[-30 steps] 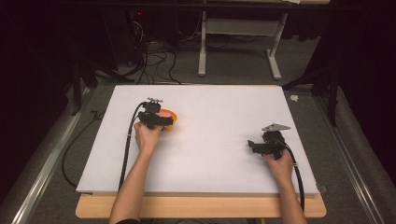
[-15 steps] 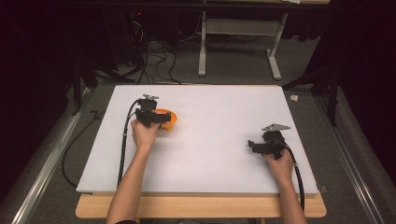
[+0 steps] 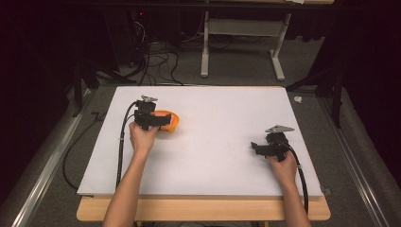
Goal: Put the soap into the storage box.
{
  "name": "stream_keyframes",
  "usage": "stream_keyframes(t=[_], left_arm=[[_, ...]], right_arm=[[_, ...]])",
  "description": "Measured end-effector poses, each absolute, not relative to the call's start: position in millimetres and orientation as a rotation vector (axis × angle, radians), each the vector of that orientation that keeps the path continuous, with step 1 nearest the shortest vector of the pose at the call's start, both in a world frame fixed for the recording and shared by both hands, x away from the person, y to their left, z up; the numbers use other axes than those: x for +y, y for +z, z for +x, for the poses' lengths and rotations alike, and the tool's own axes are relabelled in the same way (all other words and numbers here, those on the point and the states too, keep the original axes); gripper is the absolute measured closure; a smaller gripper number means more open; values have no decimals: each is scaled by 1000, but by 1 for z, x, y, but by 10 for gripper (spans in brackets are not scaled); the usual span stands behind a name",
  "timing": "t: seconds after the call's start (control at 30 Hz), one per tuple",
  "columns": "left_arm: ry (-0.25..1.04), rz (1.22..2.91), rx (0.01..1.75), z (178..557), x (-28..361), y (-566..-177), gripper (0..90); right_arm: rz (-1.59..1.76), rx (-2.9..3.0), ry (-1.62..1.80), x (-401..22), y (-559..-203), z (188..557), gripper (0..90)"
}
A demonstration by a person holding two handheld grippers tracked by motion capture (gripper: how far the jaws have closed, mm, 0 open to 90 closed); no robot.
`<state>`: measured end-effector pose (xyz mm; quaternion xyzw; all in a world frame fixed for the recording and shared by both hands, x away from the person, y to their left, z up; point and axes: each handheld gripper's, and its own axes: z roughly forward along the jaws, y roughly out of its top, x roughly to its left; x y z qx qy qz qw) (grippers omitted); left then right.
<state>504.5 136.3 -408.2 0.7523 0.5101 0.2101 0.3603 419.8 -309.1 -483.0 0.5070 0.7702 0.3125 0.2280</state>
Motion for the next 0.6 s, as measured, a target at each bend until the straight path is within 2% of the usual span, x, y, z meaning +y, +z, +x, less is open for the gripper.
stream_keyframes(t=[0.6], left_arm=[[591, 1926, 1211, 471, 140, -392, 149]], right_arm=[[1396, 2121, 860, -309, -483, 420, 194]])
